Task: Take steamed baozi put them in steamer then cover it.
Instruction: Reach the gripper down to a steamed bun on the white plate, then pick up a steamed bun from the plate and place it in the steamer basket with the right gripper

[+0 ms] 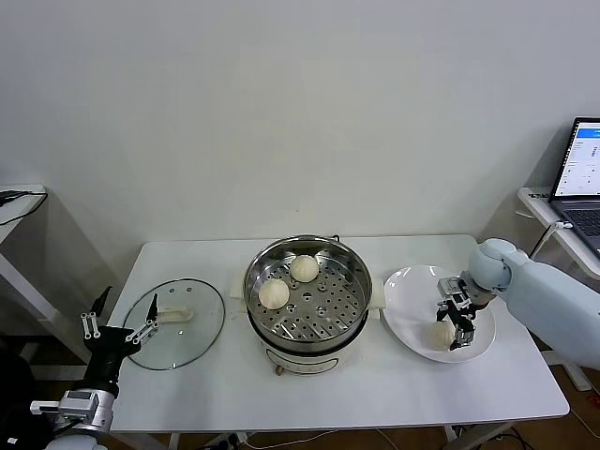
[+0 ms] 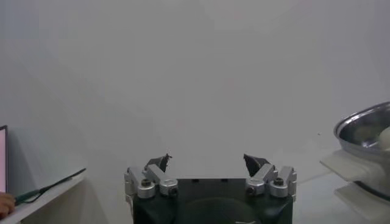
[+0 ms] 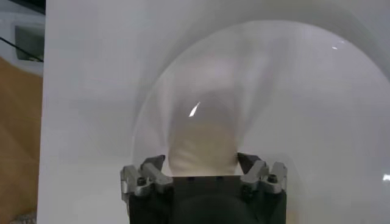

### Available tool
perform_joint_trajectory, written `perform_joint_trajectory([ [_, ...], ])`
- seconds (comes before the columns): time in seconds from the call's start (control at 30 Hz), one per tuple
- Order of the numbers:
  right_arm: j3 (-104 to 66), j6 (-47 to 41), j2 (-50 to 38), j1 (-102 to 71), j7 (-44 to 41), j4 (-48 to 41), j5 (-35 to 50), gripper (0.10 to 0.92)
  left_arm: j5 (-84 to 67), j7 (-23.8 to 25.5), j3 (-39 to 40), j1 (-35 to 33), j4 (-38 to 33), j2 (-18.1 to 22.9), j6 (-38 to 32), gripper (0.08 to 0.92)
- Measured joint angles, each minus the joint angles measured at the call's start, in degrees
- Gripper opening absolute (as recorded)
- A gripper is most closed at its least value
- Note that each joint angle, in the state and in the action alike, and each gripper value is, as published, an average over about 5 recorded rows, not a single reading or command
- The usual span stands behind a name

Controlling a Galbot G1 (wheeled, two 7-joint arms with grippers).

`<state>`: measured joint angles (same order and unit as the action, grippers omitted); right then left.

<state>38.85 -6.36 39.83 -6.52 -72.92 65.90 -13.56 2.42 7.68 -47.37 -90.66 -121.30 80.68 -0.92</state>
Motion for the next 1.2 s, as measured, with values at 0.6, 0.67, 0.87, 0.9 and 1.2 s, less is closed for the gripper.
perform_joint_trajectory([
  [0.6,-0.7,0.0,-0.7,0.7,-0.9,0.8,0.8,0.679,0.0,0.0,0.1,0.0,-0.4,-0.1,0.2,0.823],
  [0.67,-0.4,-0.2,-1.1,1.5,-1.1,1.2,1.6,0.679,0.0,-0.1,0.1,-0.1,-0.6,-0.1,0.2,0.823],
  [0.87,2.9,-1.0,-3.1,7.6,-1.7,3.6,5.9,0.679,0.0,-0.2,0.3,-0.3,-1.1,-0.2,0.4,0.823],
  [0.9,3.9,-1.0,-3.4,9.1,-1.8,4.2,6.9,0.679,0.0,-0.2,0.3,-0.4,-1.2,-0.2,0.4,0.823],
  [1.2,15.8,0.1,-3.8,27.5,-1.7,10.8,15.8,0.679,0.1,-0.2,0.4,-0.5,-1.9,-0.5,0.5,0.823],
])
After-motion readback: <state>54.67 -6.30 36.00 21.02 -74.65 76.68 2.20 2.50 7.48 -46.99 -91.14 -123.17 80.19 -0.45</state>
